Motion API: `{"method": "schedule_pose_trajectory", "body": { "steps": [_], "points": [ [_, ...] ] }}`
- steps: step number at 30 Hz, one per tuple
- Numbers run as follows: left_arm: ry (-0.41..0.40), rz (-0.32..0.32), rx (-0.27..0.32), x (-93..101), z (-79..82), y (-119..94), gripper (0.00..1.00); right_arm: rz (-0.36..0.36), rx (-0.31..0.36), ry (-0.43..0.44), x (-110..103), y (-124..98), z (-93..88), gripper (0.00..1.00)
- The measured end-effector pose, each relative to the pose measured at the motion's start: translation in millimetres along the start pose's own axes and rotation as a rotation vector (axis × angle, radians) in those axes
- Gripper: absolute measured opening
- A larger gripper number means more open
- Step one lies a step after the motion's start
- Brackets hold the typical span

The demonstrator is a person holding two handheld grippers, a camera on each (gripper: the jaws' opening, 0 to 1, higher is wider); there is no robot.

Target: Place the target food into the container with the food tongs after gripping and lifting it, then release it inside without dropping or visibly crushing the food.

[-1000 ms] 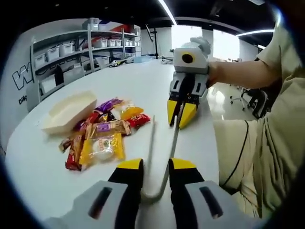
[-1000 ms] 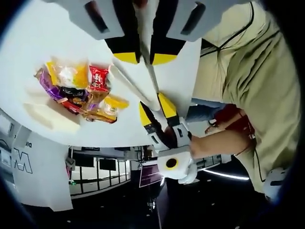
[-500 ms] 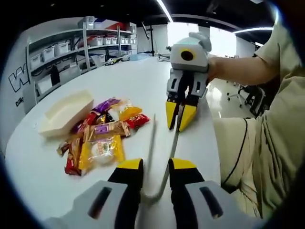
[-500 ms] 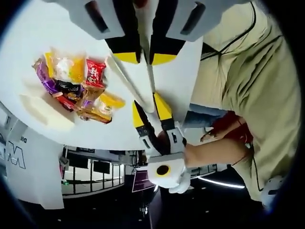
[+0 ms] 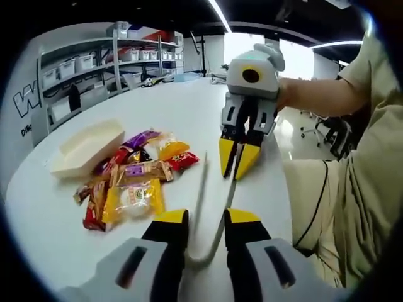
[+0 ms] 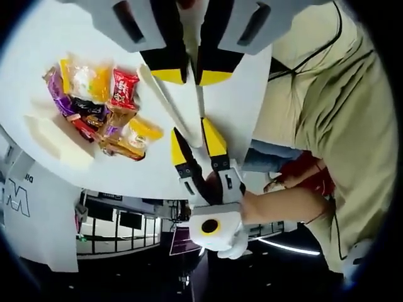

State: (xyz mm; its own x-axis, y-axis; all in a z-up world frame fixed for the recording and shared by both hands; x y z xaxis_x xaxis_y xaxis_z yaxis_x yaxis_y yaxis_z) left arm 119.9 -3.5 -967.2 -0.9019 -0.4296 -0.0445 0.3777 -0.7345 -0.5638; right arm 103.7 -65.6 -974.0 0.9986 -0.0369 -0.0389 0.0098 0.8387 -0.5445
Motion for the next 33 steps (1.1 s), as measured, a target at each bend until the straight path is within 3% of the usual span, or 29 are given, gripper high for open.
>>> {"method": "schedule_pose_trajectory", "body": {
  "steps": [12,18,33],
  "points": [
    [-0.016,0.002,0.015,-0.2,-0.2,-1.0,0.22,0.004,-0.002,-0.012,2.0,-3.8,-2.4,0.0],
    [-0.031,0.001,0.02,-0.8,-0.7,-1.4,0.22,0.007,0.047,0.012,1.7,-7.2,-5.0,0.01],
    [-0.053,0.007,0.02,-2.5,-2.1,-2.0,0.24,0.025,0.069,-0.023,-0.7,-3.3,-2.3,0.0]
  ]
}}
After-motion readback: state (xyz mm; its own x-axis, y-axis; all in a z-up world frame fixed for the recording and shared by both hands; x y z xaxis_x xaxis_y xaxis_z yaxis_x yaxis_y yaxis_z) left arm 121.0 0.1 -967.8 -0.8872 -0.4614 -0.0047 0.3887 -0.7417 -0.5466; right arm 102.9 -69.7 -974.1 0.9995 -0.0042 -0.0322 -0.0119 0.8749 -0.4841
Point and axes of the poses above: the point that each gripper's makers call its tool centre point, and the gripper's own axes: y roughly forward along the fingers, x roughly to its right, z roughly out of its top, the point moved 1 cm from there along -y, roughly backward along the fingers, and after that the axes turned 4 degrees about z, right-handed, at the moved point
